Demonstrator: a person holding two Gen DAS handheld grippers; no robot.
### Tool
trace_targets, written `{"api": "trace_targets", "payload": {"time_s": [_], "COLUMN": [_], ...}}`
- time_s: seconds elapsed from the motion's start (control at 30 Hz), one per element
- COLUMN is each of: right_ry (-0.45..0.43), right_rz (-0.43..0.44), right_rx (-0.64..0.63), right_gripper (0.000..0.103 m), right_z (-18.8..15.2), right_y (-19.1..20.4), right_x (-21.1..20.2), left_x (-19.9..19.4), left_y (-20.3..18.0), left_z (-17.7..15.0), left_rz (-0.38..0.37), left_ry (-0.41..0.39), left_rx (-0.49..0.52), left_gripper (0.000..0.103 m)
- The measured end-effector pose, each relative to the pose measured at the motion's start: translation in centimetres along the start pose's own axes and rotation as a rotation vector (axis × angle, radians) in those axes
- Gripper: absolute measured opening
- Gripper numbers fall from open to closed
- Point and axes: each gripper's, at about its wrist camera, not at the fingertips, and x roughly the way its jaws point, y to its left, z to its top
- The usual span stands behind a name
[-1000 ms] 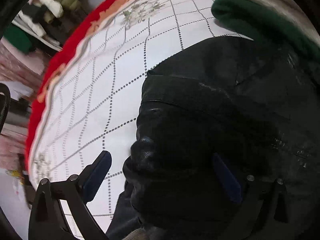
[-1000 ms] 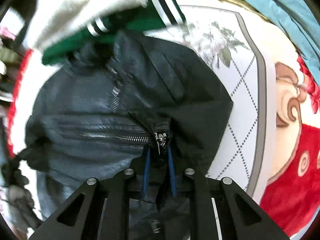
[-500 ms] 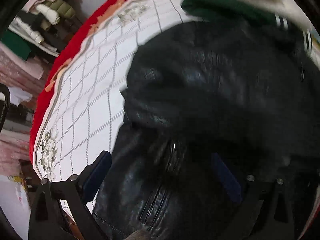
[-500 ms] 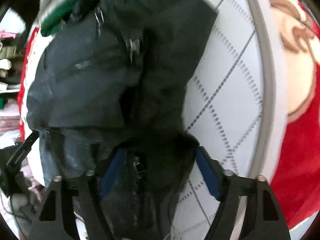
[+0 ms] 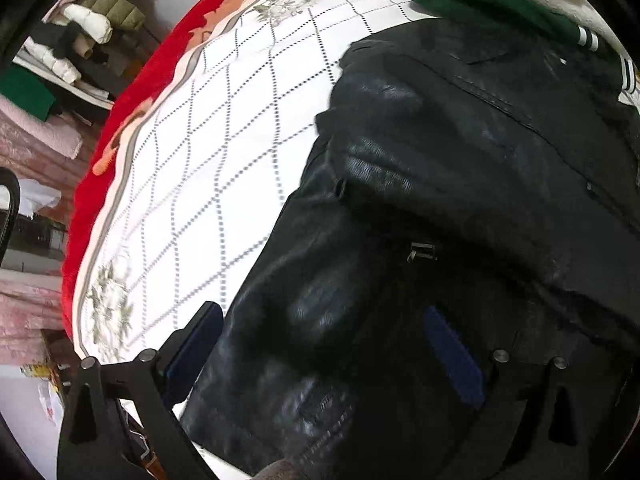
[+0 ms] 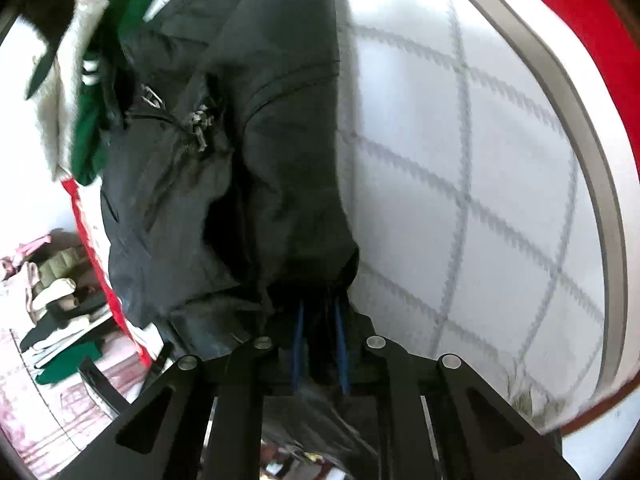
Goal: Fold large clothes
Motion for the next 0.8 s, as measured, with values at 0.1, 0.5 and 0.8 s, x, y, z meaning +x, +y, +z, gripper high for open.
{"api": "trace_targets", "payload": {"time_s": [0.1,0.5,0.8], "right_ry": [-0.034,-0.144,-0.077], "right_rz": [-0.196,-0.475,-0.505], "right_rx": [-0.055,-0.478,-0.650], "right_gripper": [0.017,0.086,0.086], "right_z": [-0.7,-2.2,2.8], "right_y": [-1.6,4.2,-3.0], "right_x": [0.1,-4.8,-12.5], "left_x": [-0.4,-6.5,-12.9], "left_y": [0.0,-7.3,-20.2], "left_z": [-0.3,-5.0,-16.4], "left_rz": [-0.008,0.067,0.257], "left_ry": [-0.011,-0.117,-0.147], "left_rx": [0.020,0.120,0.317], "left_gripper": [0.103,0.103,0.103]}}
